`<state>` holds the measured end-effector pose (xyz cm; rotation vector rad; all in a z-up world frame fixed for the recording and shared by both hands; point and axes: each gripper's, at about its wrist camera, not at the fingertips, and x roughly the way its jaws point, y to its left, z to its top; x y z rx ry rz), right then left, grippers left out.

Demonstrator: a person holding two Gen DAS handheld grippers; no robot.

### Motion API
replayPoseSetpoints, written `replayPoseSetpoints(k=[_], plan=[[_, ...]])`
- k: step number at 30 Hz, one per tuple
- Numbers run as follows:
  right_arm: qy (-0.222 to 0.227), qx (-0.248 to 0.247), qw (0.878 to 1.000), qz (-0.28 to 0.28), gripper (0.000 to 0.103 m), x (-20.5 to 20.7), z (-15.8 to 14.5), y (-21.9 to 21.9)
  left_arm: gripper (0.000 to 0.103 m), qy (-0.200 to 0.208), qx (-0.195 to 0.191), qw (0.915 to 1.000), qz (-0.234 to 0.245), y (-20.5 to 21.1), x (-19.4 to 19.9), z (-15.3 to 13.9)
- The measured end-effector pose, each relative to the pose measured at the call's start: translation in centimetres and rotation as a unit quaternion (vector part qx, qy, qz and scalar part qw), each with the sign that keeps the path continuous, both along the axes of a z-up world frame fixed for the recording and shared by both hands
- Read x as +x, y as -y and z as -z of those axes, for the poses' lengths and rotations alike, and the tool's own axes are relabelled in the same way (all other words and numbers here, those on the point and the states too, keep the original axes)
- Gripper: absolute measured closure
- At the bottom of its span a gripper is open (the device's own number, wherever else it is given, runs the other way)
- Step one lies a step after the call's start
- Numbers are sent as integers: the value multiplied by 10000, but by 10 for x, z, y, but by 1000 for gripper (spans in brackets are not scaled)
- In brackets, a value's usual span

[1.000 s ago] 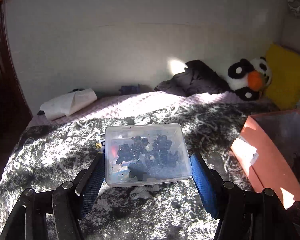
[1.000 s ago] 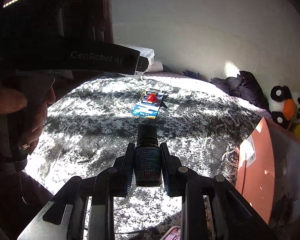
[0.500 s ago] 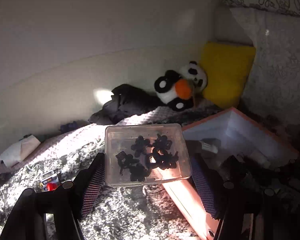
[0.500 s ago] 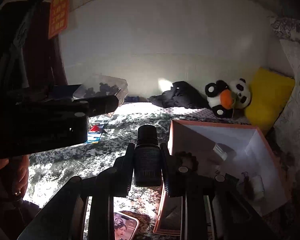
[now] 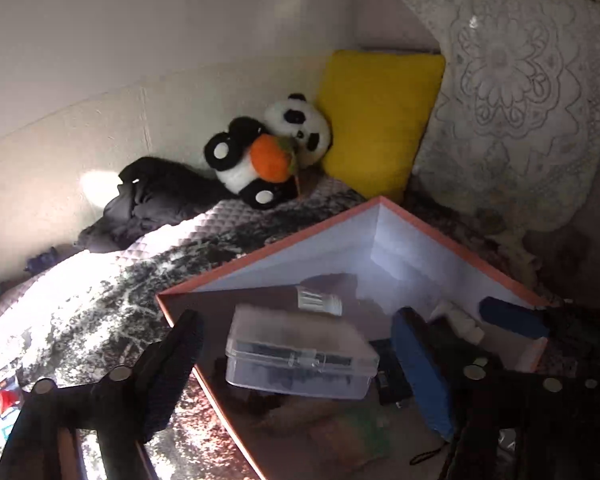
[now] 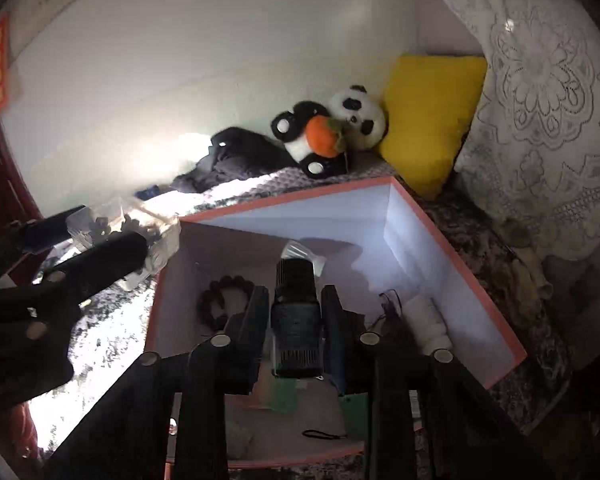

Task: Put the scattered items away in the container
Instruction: 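Carry the bottle and clear box with both tools over the pink box, then open both tools to drop the bottle and clear box into the box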

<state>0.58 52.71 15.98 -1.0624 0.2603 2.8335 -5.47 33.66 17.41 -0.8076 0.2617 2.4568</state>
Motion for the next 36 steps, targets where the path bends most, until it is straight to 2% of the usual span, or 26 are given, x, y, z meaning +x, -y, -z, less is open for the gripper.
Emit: replayPoseSetpoints(k=[2, 8, 13, 15, 18, 22, 24, 27, 32, 34, 36], plan=[[-40, 56, 9993, 355, 7, -1, 6, -6, 9, -98, 120, 9999, -45, 4, -2, -6], [-255, 93, 9982, 537, 7, 5, 1, -13, 8, -193, 314, 9988, -311, 30, -8, -21], [-506, 204, 9968, 582, 7, 5, -14, 15, 8, -381, 329, 9961, -725, 82, 1, -27], [-657, 152, 9968, 430, 6, 6, -23, 39, 1, -496, 244, 9933, -1018, 112, 8, -25], [-902, 177, 9957, 91, 0, 9, -34, 91, 0, -549, -62, 9884, -1412, 159, 18, -15], [-1057, 378, 9921, -565, 0, 10, -32, 177, 1, -690, -350, 9782, -1925, 224, 35, 4], [-998, 548, 9908, -730, 0, 7, -21, 218, 1, -596, -290, 9762, -2063, 259, 42, 17], [-715, 615, 9902, -1028, 0, 0, 5, 272, 0, -202, -184, 9748, -2216, 304, 49, 43], [-165, 727, 9886, -1305, 0, -3, 61, 345, 0, -70, -49, 9590, -2832, 365, 64, 89], [55, 643, 9885, -1367, 1, -4, 80, 365, 0, 131, 46, 9554, -2950, 384, 64, 107], [238, 547, 9885, -1393, 1, -5, 97, 380, 0, 184, -9, 9480, -3177, 399, 63, 122]])
